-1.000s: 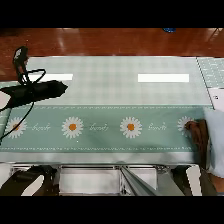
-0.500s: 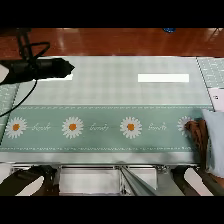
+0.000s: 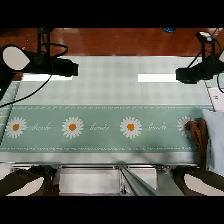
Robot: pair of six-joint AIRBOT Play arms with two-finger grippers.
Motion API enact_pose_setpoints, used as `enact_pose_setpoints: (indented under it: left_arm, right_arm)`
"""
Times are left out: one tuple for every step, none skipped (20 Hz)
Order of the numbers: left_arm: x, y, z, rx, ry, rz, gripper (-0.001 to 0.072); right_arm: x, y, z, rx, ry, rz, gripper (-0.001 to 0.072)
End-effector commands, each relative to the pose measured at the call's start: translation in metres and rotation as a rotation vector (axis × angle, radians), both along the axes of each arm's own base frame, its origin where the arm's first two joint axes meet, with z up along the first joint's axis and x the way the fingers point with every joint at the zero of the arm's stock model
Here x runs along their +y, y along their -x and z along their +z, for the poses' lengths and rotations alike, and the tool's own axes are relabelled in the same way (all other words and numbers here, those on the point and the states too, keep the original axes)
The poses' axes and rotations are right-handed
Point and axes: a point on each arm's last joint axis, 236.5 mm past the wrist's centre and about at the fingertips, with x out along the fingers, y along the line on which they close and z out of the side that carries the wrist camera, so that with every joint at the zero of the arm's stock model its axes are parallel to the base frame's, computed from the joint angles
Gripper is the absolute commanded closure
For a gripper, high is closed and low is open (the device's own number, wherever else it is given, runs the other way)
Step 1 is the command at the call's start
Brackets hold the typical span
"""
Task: Fold the shirts.
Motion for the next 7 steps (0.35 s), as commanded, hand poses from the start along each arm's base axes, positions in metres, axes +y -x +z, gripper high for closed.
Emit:
enact_pose_setpoints:
  left_arm:
    - [0.0018, -0.0005, -0.0042, 0.011, -0.015, 0.0, 0.0692]
    - [0.0018, -0.0005, -0.0042, 0.011, -0.015, 0.0, 0.0692]
    - [0.0018, -0.0005, -0.0042, 0.011, -0.015, 0.0, 0.0692]
    - [0.0018, -0.0005, -0.0042, 0.011, -0.015, 0.0, 0.0692]
    - [0.0018, -0.0005, -0.0042, 0.011, -0.015, 0.0, 0.0692]
    - [0.0018, -0.0005, -0.0042, 0.011, -0.015, 0.0, 0.0692]
    - [0.0018, -0.0005, -0.0042, 0.011, -0.015, 0.0, 0.0692]
  right_arm:
    - [0.021, -0.003, -0.005, 0.003, 0.014, 0.06, 0.069]
    - [0.0209, -0.003, -0.005, 0.003, 0.015, 0.06, 0.069]
    - [0.0206, -0.003, -0.0052, 0.003, 0.016, 0.059, 0.069]
    - [0.0193, -0.0031, -0.0051, 0.002, 0.022, 0.059, 0.069]
    - [0.0193, -0.0031, -0.0051, 0.002, 0.021, 0.059, 0.069]
    - [0.0193, -0.0031, -0.0051, 0.002, 0.021, 0.059, 0.069]
    - [0.0193, -0.0031, -0.0051, 0.002, 0.021, 0.059, 0.069]
